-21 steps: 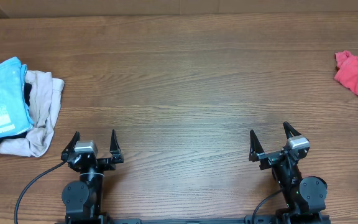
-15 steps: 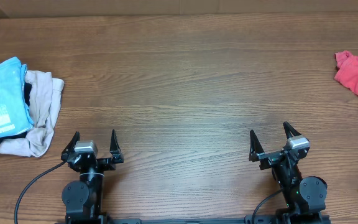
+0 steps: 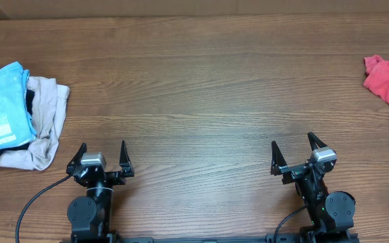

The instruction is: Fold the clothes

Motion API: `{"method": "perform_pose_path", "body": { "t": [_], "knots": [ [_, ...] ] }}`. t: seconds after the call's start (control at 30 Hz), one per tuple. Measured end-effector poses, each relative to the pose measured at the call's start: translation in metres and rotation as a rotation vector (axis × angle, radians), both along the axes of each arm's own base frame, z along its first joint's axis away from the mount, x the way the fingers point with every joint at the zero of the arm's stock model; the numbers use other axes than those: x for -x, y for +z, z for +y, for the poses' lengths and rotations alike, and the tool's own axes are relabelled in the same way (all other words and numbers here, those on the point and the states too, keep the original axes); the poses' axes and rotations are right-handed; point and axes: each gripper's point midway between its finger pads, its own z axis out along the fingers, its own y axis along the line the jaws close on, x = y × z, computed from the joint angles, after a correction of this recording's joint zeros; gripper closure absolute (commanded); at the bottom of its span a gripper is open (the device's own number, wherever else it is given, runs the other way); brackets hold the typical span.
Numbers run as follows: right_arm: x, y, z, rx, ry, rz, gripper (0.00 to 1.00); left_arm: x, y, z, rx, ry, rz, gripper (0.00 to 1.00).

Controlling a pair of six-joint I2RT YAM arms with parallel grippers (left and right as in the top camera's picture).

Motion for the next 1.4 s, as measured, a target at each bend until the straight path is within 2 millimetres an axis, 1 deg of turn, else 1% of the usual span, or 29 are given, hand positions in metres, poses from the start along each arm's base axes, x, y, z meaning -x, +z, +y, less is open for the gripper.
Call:
{"method": "perform_pose_path", "body": {
  "t": [0.9,1.0,1.1,1.17,1.2,1.23,1.33,1.4],
  "knots": [
    [0.0,0.0,0.0,-0.001,-0.002,-0.001,0.0,0.0,0.0,0.0,0.0,0.0,0.0,0.0],
    [0.0,0.003,0.0,-0.017,-0.003,-0.009,0.0,0.0,0.0,0.0,0.0,-0.001,0.0,0.0],
    [0.0,-0.007,-0.002,-0.02,-0.015,0.034,0.0,0.0,-0.001,-0.001,0.007,-0.003,0.006,0.0],
    [0.0,-0.015,-0.008,-0.016,-0.049,0.077,0.0,0.001,-0.003,-0.001,0.013,-0.002,0.019,0.0],
    [0.0,-0.015,-0.012,-0.013,-0.071,0.088,0.0,0.002,-0.003,-0.001,0.017,-0.002,0.03,0.0],
    [0.001,-0.014,-0.015,-0.01,-0.091,0.101,0.0,0.003,-0.003,-0.001,0.022,-0.001,0.046,0.0],
    [0.003,0.002,-0.025,-0.011,-0.145,0.114,0.0,0.01,-0.004,-0.002,0.037,-0.003,0.105,0.0],
    [0.005,0.017,-0.032,-0.023,-0.183,0.116,0.0,0.012,0.006,-0.002,0.041,-0.004,0.104,0.0]
  ]
}}
